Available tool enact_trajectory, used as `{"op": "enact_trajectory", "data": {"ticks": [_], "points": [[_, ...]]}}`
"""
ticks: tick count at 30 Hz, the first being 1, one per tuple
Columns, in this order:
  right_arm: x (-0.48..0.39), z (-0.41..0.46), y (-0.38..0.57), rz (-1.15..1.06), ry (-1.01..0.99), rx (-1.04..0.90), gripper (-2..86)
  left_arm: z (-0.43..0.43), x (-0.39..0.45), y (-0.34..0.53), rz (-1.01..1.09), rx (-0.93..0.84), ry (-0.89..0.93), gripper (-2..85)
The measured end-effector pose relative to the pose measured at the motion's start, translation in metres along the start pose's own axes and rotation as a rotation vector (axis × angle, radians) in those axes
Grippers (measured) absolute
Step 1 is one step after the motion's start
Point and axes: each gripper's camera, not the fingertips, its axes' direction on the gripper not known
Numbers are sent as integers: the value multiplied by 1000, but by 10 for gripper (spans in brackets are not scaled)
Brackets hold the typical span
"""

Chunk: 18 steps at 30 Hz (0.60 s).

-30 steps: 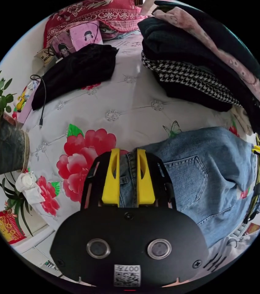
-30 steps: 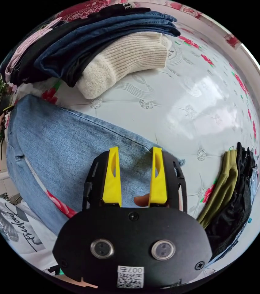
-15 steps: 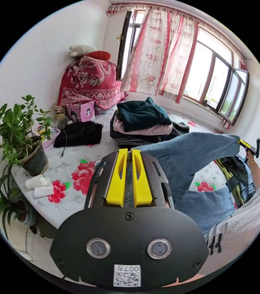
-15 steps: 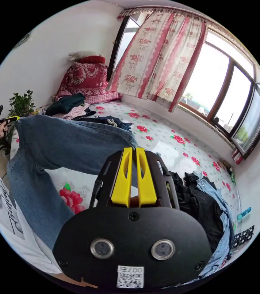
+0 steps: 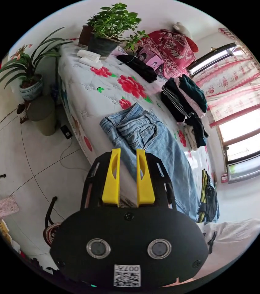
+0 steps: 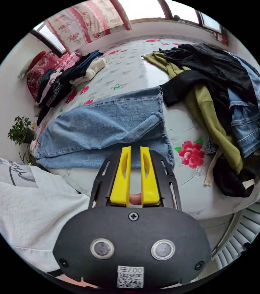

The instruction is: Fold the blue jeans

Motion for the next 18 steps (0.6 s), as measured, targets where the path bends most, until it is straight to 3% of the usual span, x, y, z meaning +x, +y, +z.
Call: {"op": "enact_trajectory", "data": {"ticks": [7, 11, 15, 18], "points": [[74, 4, -27, 325, -285, 85, 91, 60, 34, -82, -24, -133, -43, 107], [79, 13, -54, 362, -250, 72, 83, 92, 67, -130, 34, -256, -219, 32], [96, 35, -92, 430, -98, -55, 29, 81, 95, -164, 145, -274, -145, -2], [101, -1, -105, 358, -196, 79, 10, 20, 123, -189, 264, -226, 78, -8]]}}
